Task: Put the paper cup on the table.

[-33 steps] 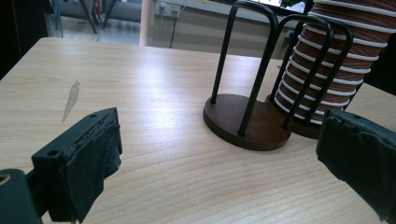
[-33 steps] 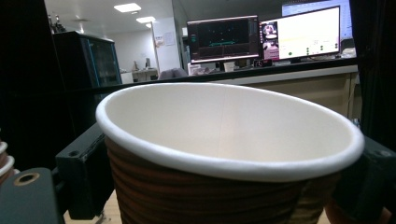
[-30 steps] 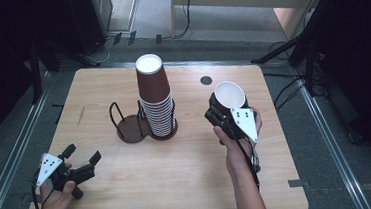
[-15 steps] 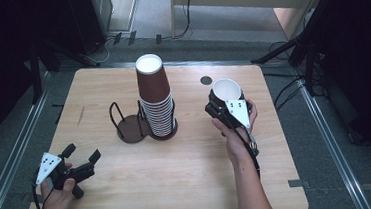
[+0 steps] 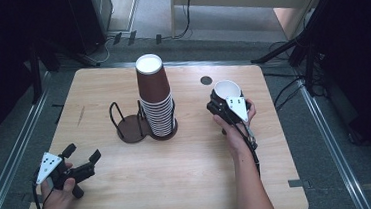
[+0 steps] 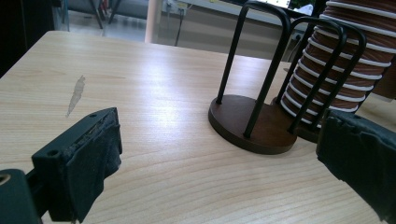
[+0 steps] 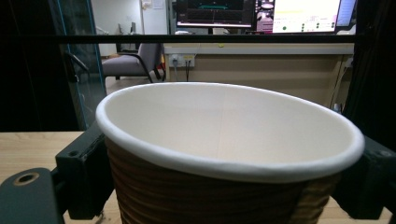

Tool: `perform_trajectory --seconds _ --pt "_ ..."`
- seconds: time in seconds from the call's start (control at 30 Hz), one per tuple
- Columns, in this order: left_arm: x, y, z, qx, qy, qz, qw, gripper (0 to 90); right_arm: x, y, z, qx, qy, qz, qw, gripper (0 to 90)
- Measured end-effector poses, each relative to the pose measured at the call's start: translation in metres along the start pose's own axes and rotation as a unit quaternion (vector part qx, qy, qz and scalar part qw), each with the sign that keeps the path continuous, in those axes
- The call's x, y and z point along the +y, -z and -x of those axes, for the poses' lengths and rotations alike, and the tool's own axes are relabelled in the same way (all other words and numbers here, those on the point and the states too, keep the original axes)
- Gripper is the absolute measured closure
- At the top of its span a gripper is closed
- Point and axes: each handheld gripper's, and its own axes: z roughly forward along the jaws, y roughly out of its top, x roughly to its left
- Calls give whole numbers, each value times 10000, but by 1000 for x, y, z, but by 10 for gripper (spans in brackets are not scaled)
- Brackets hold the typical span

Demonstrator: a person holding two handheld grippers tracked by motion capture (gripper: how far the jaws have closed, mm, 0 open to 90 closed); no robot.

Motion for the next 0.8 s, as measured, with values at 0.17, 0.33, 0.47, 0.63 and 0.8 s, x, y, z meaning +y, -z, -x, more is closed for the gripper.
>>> perform_trajectory --seconds 0.17,0.33,0.47,0.63,0.8 --pt "0 0 0 -17 17 14 10000 8 -5 -8 -1 -14 -15 -48 10000 100" --pt "0 1 -1 -30 23 18 10000 8 -15 -14 -1 -26 -2 -160 9999 96" --pt "0 2 -1 -40 51 21 10000 8 -18 -15 -2 -26 20 -194 9998 94" --pt "0 2 -1 -47 34 14 10000 8 -18 -16 -2 -18 -57 -227 9997 90" --pt "0 1 -1 -50 32 11 10000 8 -19 -14 -3 78 36 -275 9996 80"
